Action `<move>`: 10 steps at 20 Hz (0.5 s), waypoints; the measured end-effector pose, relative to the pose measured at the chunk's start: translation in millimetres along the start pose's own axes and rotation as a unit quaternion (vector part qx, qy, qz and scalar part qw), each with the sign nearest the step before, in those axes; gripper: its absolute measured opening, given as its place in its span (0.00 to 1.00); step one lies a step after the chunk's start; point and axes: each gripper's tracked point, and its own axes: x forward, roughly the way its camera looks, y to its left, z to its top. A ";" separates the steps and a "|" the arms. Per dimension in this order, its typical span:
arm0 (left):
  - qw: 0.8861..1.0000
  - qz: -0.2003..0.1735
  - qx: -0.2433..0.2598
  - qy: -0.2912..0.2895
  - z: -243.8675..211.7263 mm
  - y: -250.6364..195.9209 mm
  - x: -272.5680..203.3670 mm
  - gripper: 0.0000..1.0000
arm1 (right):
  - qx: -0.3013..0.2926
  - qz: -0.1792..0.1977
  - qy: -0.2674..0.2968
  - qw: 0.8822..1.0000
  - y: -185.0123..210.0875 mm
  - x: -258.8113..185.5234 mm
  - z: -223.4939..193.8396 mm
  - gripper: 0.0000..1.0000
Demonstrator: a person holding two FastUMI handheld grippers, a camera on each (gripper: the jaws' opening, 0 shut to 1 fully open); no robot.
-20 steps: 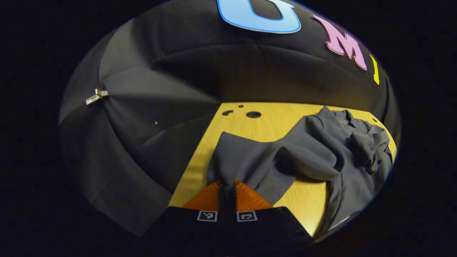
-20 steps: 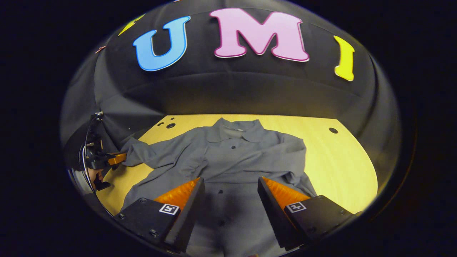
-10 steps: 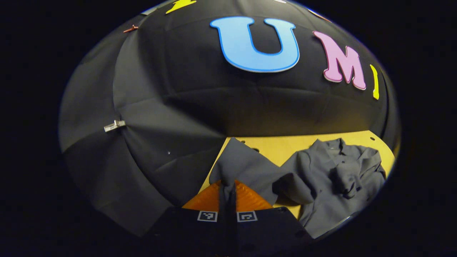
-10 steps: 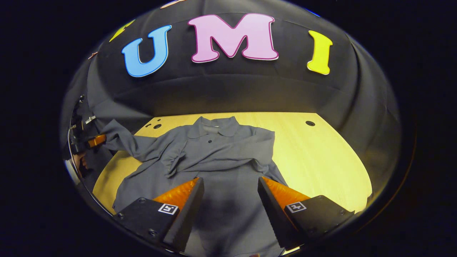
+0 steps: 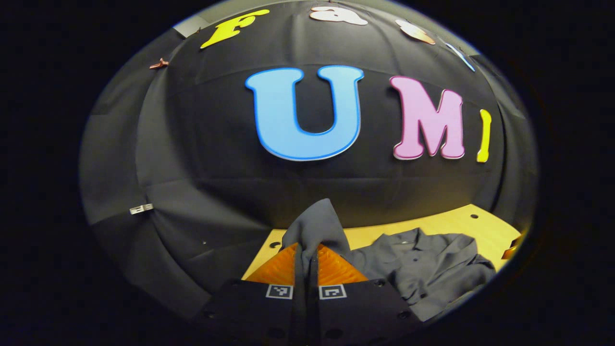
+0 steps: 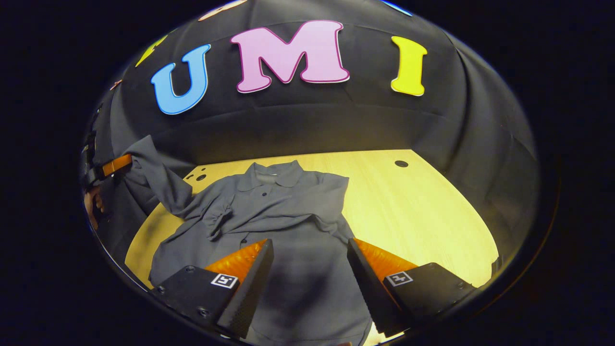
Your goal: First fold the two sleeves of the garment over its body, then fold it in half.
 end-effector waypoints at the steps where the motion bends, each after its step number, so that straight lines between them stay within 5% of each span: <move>1: 1.000 -0.012 0.001 -0.004 3.9 -16.1 -0.5 0.05 | 0.004 -0.002 0.001 1.000 -5.6 -0.4 -0.9 0.95; 10: 0.996 -0.093 -0.012 0.011 7.3 -147.7 0.1 0.05 | 0.028 -0.021 0.002 0.999 -57.0 -9.0 -8.7 0.97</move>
